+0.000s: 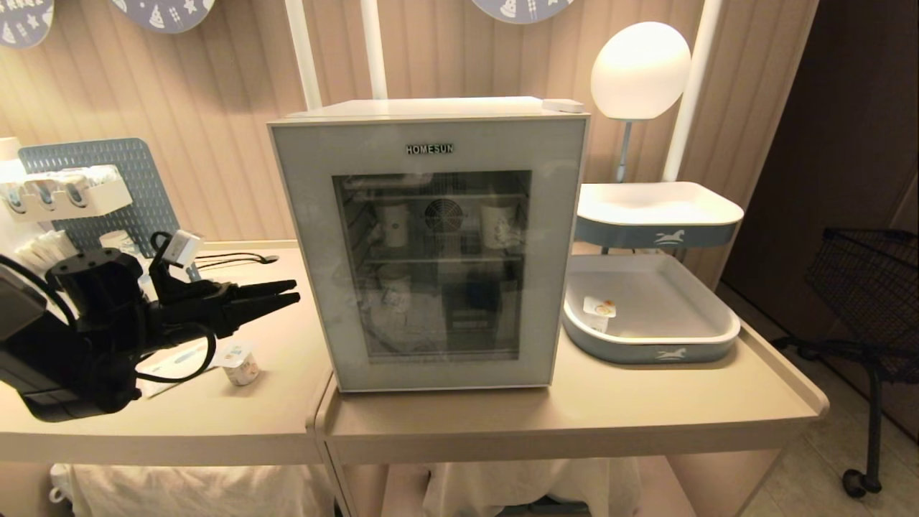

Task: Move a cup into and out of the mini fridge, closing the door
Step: Open the freezer door

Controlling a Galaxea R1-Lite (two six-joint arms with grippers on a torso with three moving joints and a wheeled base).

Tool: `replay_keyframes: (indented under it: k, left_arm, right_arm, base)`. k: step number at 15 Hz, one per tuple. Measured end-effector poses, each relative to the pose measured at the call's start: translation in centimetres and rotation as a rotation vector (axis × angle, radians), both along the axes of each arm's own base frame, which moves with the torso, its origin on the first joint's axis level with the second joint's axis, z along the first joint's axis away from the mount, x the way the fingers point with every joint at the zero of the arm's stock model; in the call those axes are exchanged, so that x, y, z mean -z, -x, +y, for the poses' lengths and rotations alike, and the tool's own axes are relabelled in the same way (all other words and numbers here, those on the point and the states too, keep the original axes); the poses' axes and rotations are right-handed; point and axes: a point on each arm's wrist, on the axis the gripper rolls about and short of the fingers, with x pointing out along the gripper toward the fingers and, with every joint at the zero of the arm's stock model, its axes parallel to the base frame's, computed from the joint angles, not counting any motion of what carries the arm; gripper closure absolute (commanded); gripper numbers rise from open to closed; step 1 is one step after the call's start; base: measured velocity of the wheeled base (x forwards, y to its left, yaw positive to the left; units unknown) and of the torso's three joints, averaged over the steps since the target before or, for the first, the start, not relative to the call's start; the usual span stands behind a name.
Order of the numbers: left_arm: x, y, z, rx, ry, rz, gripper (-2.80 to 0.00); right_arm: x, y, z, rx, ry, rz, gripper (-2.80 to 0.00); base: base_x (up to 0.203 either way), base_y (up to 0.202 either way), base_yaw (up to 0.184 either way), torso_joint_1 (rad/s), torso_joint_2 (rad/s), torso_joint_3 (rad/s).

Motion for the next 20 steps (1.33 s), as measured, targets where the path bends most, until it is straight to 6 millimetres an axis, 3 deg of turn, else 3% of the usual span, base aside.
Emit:
replay_keyframes:
  k: [6,16,20]
  left_arm:
    - [0.6,-1.4,-0.9,0.038,0.001,0.002,-2.80]
    - [1.2,-1.4,-2.4,0.075,0.008,0.028,-2.80]
    - [0.8,-1.0,-2.7,0.175,0.031,0.079,-2.80]
  right_arm:
    - [0.0,0.0,0.0,0.001,0.000,0.000,0.00]
    - [0.0,0.0,0.0,0.001,0.000,0.000,0.00]
    - [0.0,0.0,0.0,0.001,0.000,0.000,0.00]
  base:
    - [0.000,0.000,0.000,0.000,0.00,0.000]
    - [0.000,0.000,0.000,0.000,0.00,0.000]
    - [0.000,0.000,0.000,0.000,0.00,0.000]
